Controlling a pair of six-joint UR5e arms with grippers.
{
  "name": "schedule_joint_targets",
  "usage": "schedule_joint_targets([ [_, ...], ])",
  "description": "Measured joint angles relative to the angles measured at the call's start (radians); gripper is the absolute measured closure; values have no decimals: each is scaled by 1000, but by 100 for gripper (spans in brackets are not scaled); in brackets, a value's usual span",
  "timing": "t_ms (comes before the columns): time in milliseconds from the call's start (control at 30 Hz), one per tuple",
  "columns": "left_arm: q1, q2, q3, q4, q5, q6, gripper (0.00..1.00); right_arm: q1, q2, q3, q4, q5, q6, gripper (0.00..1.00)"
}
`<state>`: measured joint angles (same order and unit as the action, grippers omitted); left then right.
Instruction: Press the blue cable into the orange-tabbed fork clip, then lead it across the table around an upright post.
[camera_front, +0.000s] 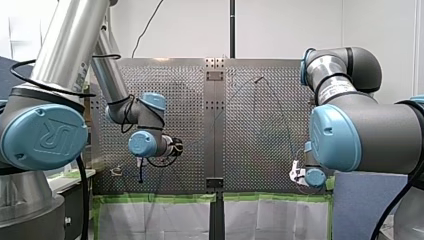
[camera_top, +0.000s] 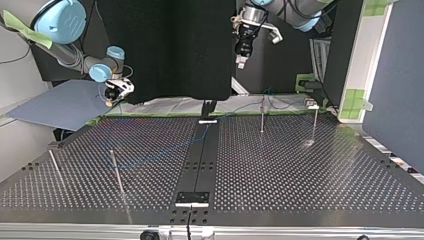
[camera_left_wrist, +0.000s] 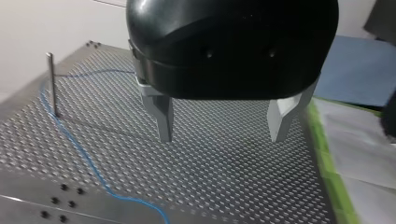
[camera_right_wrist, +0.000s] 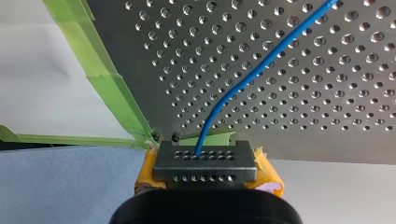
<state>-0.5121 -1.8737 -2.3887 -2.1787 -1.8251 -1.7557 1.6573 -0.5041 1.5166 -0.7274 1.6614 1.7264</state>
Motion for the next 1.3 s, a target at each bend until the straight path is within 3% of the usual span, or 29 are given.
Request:
schedule_joint_targets([
  [233,33,-20,-7,8,33,14,0,0,0,0,0,0,0,100],
  [1300,35,-21,-7,9,35,15,0,0,0,0,0,0,0,100],
])
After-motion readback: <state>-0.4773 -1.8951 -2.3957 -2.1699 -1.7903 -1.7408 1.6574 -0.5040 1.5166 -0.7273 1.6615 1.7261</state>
